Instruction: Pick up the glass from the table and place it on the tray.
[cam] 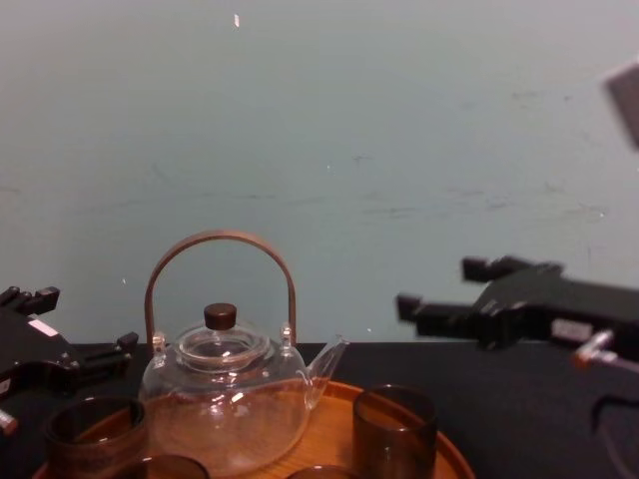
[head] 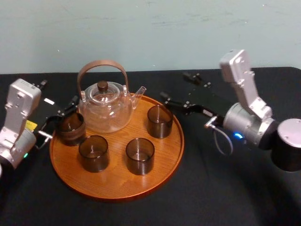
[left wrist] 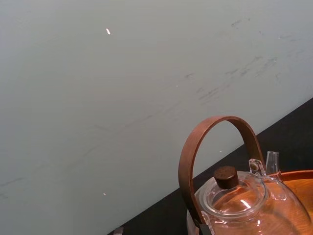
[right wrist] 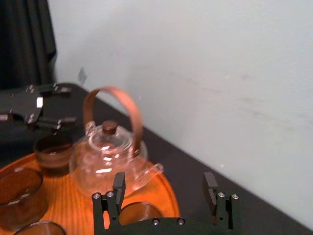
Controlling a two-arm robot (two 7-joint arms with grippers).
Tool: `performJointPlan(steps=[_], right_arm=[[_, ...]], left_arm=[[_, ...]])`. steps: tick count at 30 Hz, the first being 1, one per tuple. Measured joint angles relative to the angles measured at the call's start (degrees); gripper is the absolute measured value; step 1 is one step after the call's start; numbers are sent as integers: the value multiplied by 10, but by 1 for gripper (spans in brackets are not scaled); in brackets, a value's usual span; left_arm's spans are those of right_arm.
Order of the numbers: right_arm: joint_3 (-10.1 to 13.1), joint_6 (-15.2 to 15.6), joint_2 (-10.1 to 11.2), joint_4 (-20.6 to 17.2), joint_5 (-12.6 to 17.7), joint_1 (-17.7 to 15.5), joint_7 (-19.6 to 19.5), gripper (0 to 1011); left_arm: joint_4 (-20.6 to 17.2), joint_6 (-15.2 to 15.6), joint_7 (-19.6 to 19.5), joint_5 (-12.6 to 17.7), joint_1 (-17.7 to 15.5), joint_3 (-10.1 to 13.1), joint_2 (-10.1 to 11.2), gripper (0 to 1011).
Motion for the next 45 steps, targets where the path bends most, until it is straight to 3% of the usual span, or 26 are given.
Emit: performJointPlan(steps=[4,12,24,34,45], right_arm=[[26,-13,17,-31,12,-24,-12,1002],[77,-36,52,-55,24,-72,-31,1002],[128,-71,68,-54,17,-126,-51,1002],[142,-78,56,-22,-3,-141,-62,1002],[141,-78,58,-25,-2,-140,-61,1002]], left_arm=[[0,0,0,0,0,0,0,1001],[0,0,0,0,0,0,0,1001],[0,0,0,0,0,0,0,1001],[0,0,0,0,0,0,0,1002],[0,0,0,0,0,0,0,1001]])
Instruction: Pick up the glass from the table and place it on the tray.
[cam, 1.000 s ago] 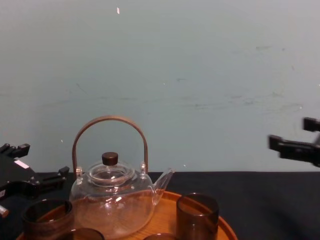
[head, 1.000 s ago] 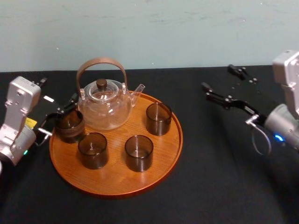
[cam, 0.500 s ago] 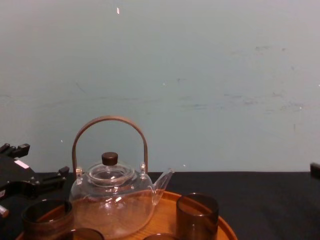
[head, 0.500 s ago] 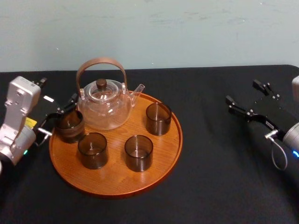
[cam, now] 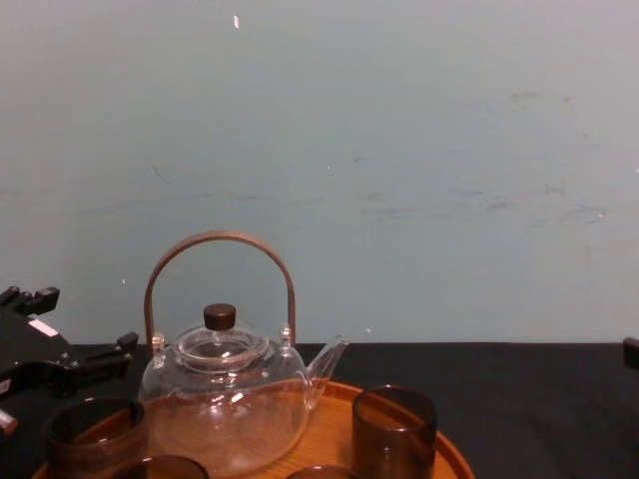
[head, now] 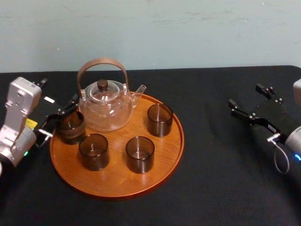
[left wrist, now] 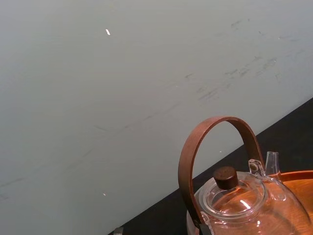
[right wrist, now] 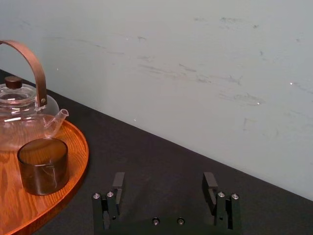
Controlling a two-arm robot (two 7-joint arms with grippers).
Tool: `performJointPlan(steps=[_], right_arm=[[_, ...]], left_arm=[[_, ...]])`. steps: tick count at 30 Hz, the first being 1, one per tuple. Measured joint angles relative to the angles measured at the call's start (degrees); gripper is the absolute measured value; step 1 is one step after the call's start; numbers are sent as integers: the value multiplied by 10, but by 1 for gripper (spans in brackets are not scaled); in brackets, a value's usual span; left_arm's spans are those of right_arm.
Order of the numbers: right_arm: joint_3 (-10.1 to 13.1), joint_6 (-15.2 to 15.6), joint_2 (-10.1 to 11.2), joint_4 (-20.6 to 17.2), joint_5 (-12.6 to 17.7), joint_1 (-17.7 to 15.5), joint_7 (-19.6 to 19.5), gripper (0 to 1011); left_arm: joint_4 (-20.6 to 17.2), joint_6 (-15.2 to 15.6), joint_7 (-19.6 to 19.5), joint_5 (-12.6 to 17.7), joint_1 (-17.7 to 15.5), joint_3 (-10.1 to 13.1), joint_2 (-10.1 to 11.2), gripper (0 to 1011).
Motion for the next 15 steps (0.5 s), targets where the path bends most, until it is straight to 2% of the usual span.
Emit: performJointPlan(steps=[15], right_arm=[[-1,1,1,-2,2,1,1,1002]], left_arm=[[0,0,0,0,0,0,0,1001]])
